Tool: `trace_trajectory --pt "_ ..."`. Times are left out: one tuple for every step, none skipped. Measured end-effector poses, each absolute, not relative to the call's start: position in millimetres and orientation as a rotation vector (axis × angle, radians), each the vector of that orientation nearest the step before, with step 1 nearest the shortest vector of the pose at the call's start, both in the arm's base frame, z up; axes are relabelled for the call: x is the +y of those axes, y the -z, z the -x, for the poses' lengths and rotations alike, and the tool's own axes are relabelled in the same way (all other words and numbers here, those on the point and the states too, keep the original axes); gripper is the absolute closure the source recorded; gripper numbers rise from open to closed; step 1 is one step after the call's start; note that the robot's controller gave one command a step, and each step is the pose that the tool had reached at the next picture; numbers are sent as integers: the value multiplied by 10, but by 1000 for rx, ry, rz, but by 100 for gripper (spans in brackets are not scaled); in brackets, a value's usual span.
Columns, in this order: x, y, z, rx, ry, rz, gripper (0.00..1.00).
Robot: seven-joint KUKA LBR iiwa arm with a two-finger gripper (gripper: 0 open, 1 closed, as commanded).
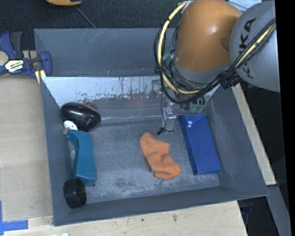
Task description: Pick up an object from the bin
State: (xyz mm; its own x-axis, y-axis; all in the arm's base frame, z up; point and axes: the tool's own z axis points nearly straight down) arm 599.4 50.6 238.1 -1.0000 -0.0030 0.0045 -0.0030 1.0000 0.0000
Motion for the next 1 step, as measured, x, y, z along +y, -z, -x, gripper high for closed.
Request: trace_trajectory --pt "504 -2433 -6005 -3145 1 -3 0"
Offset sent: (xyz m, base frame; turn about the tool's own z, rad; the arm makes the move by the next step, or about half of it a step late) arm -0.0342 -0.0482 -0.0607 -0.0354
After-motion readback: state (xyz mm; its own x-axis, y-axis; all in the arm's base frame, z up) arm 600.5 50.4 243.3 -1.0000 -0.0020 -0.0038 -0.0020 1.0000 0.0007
